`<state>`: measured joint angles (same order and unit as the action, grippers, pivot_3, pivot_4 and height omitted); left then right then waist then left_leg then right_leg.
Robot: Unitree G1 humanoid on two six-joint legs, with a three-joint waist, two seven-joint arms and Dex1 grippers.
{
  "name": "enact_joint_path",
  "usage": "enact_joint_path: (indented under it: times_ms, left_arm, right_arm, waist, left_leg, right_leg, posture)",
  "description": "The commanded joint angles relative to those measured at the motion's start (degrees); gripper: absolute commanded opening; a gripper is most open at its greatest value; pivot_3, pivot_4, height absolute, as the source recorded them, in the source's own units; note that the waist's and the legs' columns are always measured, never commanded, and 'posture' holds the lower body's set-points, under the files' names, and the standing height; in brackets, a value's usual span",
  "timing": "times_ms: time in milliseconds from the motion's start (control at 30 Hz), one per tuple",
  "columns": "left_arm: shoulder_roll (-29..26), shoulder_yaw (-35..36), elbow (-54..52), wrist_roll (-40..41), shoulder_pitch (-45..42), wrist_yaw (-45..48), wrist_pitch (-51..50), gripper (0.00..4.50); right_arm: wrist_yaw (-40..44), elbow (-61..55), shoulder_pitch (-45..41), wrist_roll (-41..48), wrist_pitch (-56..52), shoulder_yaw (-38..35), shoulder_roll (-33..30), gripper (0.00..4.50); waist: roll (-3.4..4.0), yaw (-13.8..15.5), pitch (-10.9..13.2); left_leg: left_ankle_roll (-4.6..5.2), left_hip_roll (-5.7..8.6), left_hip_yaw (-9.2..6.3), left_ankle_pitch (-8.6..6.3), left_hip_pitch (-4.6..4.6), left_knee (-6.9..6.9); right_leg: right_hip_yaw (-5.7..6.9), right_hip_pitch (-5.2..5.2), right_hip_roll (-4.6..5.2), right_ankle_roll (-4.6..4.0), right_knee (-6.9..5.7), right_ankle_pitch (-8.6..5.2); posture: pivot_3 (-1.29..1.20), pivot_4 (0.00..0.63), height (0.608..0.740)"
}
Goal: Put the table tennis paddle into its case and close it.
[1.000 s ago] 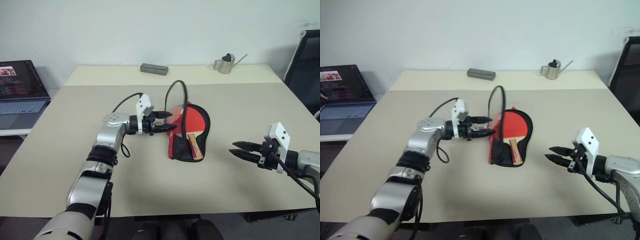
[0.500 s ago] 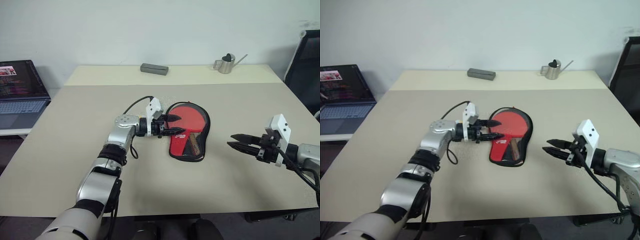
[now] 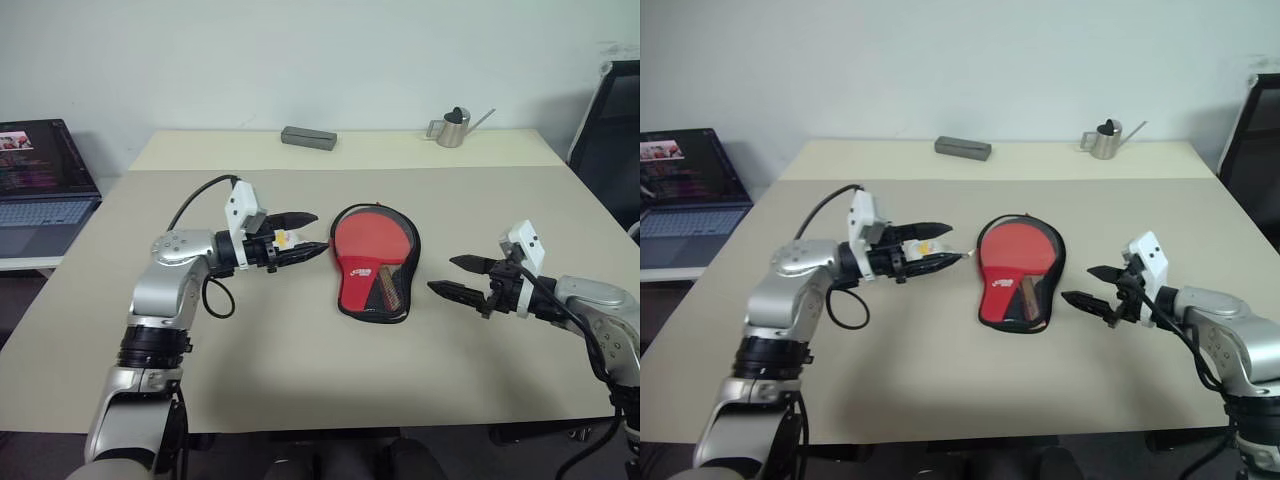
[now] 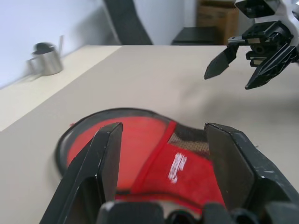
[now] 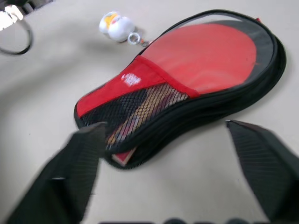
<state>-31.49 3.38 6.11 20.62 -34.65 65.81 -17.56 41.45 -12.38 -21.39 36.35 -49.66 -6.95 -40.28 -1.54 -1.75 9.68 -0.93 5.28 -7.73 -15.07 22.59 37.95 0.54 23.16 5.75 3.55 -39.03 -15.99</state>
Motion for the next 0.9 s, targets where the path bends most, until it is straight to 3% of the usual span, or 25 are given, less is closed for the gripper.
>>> enact_joint_path:
  times_ms: [33,167,333,900]
  left_arm:
    - [-2.16,2.55,-4.39,2.2,1.24,-1.8,-1.88,3.05]
    - [-3.09,2.9,-5.6,3.52,0.99,-3.1,-3.33,3.05]
    - [-3.5,1.98,-5.86,3.78,-0.33,-3.12,-3.65,3.05]
    - [-3.58,0.99,-3.56,3.49,-2.93,-2.69,-2.83,3.05]
  right_arm:
    - [-8.36,1.12,-4.92,-1.08,-5.23,0.48,4.44,4.48]
    - [-16.46,3.24,-9.91,-0.43,-13.88,-0.54,11.3,4.48]
    - [-21.68,5.67,-11.12,-5.69,-13.55,2.57,14.64,4.48]
    - [-26.63,2.61,-7.85,-10.03,-16.24,5.31,21.77,4.48]
  waist:
    - [0.0,-0.08,0.0]
    - [0.0,0.08,0.0]
    - [0.0,0.23,0.0]
    - [0.03,-0.11,-0.01]
  left_leg:
    - [0.0,0.0,0.0,0.0,-0.01,-0.01]
    - [-0.03,0.0,-0.05,0.02,0.03,-0.02]
    - [-0.03,0.03,-0.05,0.02,0.08,-0.01]
    - [-0.02,0.0,-0.01,0.01,0.04,-0.03]
  right_leg:
    - [-0.01,0.01,0.0,-0.01,-0.01,0.01]
    - [-0.01,0.04,-0.01,-0.05,0.0,0.04]
    - [0.01,0.05,0.0,-0.04,0.05,0.04]
    - [-0.03,0.1,-0.1,-0.04,0.01,0.04]
  posture:
    - [0.0,0.15,0.74]
    - [0.0,0.15,0.74]
    - [0.0,0.15,0.74]
    - [0.0,0.15,0.74]
